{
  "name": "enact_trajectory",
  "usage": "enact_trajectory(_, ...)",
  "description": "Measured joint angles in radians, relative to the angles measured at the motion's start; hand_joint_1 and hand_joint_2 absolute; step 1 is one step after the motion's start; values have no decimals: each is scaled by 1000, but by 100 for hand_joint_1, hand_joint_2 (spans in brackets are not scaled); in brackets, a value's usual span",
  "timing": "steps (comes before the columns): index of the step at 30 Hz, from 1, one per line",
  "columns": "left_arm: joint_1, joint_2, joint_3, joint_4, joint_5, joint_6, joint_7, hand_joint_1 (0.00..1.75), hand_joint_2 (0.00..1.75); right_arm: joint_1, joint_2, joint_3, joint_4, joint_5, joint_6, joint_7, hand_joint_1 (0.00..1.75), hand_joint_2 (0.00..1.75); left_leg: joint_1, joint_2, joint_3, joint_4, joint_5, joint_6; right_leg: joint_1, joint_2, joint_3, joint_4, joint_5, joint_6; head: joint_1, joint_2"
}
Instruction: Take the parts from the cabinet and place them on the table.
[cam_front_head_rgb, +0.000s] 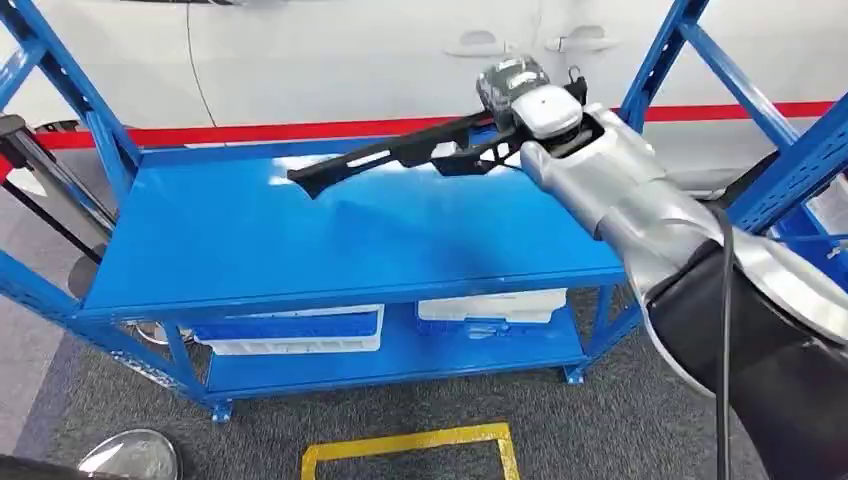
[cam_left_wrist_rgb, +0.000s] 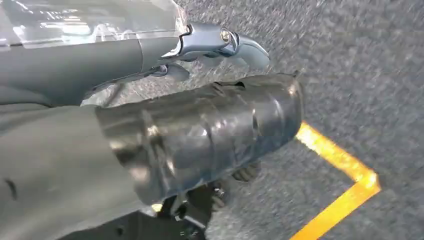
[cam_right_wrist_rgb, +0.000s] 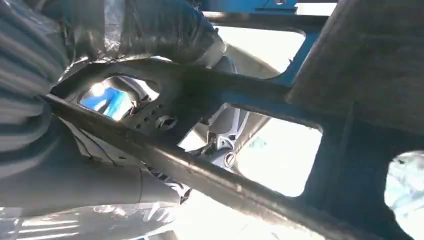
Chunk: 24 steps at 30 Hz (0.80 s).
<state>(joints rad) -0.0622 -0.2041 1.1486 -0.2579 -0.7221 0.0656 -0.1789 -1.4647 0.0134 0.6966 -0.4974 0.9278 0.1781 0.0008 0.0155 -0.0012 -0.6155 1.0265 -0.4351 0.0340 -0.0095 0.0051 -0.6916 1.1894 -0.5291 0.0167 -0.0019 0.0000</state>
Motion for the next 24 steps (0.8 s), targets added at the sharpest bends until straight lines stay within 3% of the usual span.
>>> enact_trajectory(2,-2,0,1,0,0,2,0,0,0,-19,-5,0,-14,-8,11,9,175,175,-2,-1,1,0,-2,3,-2,0,-65,137,-47,4,0,0)
enact_trajectory(3,-2,0,1,0,0,2,0,0,0,-26,-9,0,-20,-12,16,14,175,175,-2,-2,4,1,-4,6,-3,0,-76,155,-39,4,0,0)
enact_trajectory(4,-2,0,1,0,-1,1,-1,0,0,-33,-13,0,-29,-16,21,17,175,175,-2,-4,8,1,-5,6,-3,0,-65,127,-10,2,0,0)
enact_trajectory(5,-2,0,1,0,0,-3,-3,0,0,-42,-16,0,-41,-21,26,20,175,175,-3,-6,13,1,-8,5,-3,0,-35,59,36,-2,0,0)
enact_trajectory(6,0,-3,3,0,0,-6,-7,0,175,-54,-21,0,-55,-27,29,24,175,175,-5,-6,17,2,-11,4,-2,0,7,-34,87,-9,0,0)
enact_trajectory(7,0,-6,5,1,1,-8,-13,0,0,-68,-25,0,-67,-30,30,26,175,175,-5,-6,16,2,-14,2,3,0,37,-114,116,-19,0,0)
enact_trajectory(8,-2,-10,8,3,1,-10,-24,0,0,-81,-28,0,-74,-33,33,30,175,175,-12,-6,11,7,-16,-2,9,-1,52,-129,106,-22,0,0)
enact_trajectory(11,-4,-11,12,3,1,-10,-30,0,0,-94,-47,0,-99,-40,36,33,175,175,-6,-6,9,2,-13,-13,14,0,55,-146,98,-26,0,0)
enact_trajectory(12,-5,-11,14,3,1,-10,-30,0,0,-94,-52,0,-107,-43,36,33,175,175,-12,-6,11,3,-17,-20,2,0,62,-158,102,-31,0,0)
enact_trajectory(13,-5,-11,15,3,0,-10,-30,0,0,-95,-53,0,-114,-44,36,32,175,175,-6,-6,7,17,-31,-23,-1,-4,71,-166,105,-32,0,0)
enact_trajectory(14,-5,-11,16,3,0,-10,-31,0,0,-100,-57,0,-116,-45,36,32,175,175,-5,-4,-9,54,-55,-30,-3,-5,73,-168,105,-37,-1,0)
enact_trajectory(16,-3,-11,16,4,0,-10,-31,0,0,-102,-60,0,-117,-47,36,34,175,175,3,-4,-85,213,-126,-43,-3,-5,73,-167,103,-42,-1,0)
enact_trajectory(17,-3,-11,16,4,-1,-10,-31,0,0,-101,-61,0,-119,-48,36,37,175,175,5,-4,-118,274,-144,-47,-3,-4,73,-166,102,-43,0,0)
enact_trajectory(18,-3,-11,16,4,-3,-10,-31,0,0,-101,-65,0,-123,-52,36,40,175,175,7,-4,-139,305,-139,-51,-3,-3,74,-164,101,-42,-1,0)
enact_trajectory(19,-3,-11,16,4,-7,-10,-31,0,0,-101,-68,0,-127,-56,36,43,175,175,9,-3,-132,281,-110,-53,-5,-1,75,-163,98,-39,-1,0)
enact_trajectory(20,-3,-10,16,4,-11,-10,-31,0,175,-102,-74,0,-134,-62,36,48,175,175,11,-3,-107,221,-67,-55,-6,0,78,-160,95,-35,0,0)
enact_trajectory(22,-3,-10,16,4,-14,-10,-32,0,175,-107,-86,0,-149,-74,36,52,175,175,15,-1,-31,51,19,-56,-9,0,81,-150,84,-24,0,0)
enact_trajectory(23,-1,-10,16,5,-15,-10,-34,0,175,-114,-94,0,-154,-79,35,53,175,175,9,-3,-16,34,0,-55,-2,1,75,-144,80,-18,-1,0)
enact_trajectory(24,-3,-10,16,5,-18,-10,-39,0,175,-120,-107,0,-158,-85,36,55,175,175,8,-6,-15,19,-5,-43,-3,1,69,-139,80,-15,1,0)
